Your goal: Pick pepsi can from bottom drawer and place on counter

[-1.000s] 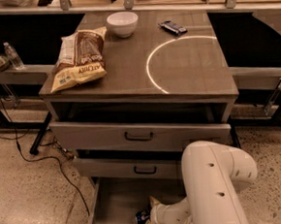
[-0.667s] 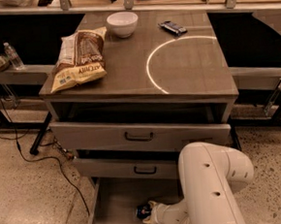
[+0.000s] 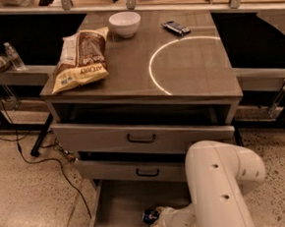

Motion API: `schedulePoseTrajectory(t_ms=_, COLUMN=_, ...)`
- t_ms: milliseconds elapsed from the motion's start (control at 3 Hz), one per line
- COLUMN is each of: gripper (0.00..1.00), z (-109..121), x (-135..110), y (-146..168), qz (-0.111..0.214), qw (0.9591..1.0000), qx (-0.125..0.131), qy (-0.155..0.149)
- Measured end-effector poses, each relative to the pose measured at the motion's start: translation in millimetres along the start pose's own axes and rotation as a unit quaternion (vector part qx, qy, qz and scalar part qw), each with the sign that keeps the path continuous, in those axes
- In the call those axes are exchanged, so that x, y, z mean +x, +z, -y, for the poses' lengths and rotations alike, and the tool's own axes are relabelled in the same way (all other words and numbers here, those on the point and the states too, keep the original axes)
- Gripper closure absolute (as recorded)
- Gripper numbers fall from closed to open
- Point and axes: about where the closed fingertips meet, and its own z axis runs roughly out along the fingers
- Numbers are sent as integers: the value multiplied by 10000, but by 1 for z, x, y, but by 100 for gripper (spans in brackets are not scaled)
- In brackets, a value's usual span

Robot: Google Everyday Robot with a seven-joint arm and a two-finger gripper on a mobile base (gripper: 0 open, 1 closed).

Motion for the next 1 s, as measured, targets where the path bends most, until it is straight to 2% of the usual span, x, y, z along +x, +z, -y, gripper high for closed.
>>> schedulePoseTrajectory(t_ms=333, gripper=100, z=32, x=1, y=-71, qz=191, qw=9997, qx=-84, qy=152)
schedulePoseTrajectory(t_ms=667, gripper=100, z=60, x=9, y=-141, qz=239, qw=9995, qx=-90, qy=197)
schedulePoseTrajectory(t_ms=1000, gripper=100, z=54, x=18, y=-138, qz=173, qw=9994, qx=-151, qy=266)
